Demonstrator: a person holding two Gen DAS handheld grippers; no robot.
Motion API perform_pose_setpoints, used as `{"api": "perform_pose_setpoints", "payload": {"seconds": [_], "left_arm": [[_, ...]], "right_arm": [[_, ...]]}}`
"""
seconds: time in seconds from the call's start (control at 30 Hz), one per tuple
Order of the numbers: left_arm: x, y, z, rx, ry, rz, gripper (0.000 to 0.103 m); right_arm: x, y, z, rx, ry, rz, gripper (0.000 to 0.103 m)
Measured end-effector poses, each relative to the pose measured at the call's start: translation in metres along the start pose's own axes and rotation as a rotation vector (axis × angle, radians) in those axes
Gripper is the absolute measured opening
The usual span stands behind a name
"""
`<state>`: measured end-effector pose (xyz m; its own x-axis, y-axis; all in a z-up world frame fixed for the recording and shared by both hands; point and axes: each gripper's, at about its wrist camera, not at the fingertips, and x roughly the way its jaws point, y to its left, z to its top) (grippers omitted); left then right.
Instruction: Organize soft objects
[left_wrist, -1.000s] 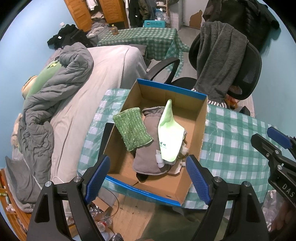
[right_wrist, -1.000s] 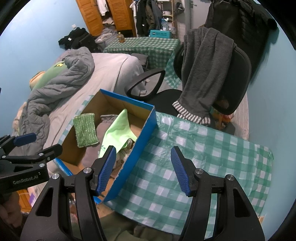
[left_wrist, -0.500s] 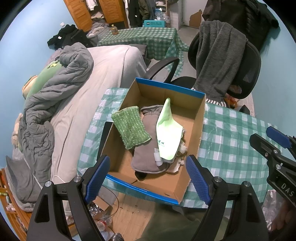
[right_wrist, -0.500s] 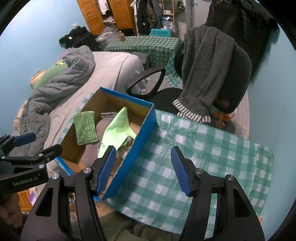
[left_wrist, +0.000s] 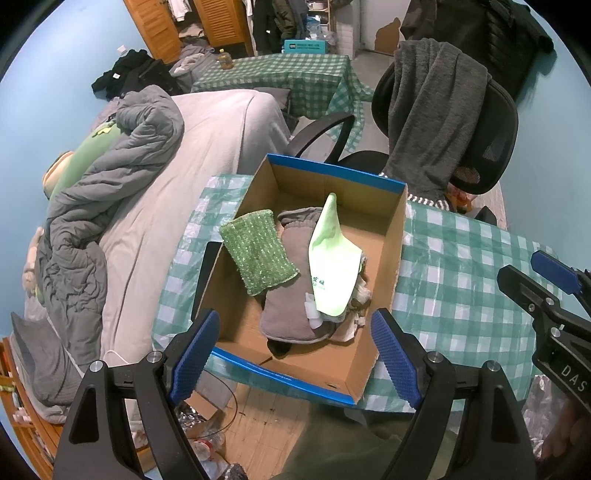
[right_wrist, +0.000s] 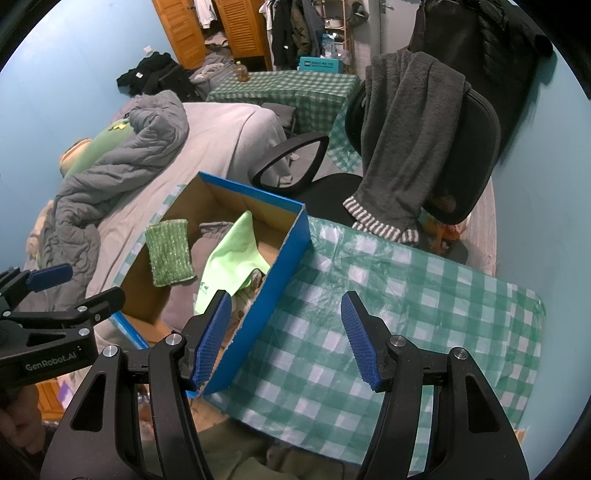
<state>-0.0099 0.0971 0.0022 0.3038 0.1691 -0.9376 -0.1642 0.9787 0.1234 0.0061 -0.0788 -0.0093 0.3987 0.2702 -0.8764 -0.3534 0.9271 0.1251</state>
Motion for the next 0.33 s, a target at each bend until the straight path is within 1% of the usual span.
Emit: {"api": "perform_pose_setpoints", "payload": {"seconds": [0.33], "left_arm": [[-0.0014, -0.0041, -0.0015, 0.016, -0.005, -0.002, 0.085]], "right_arm": [[0.0, -0.0006, 0.0013, 0.001, 0.0, 0.0, 0.062]]}}
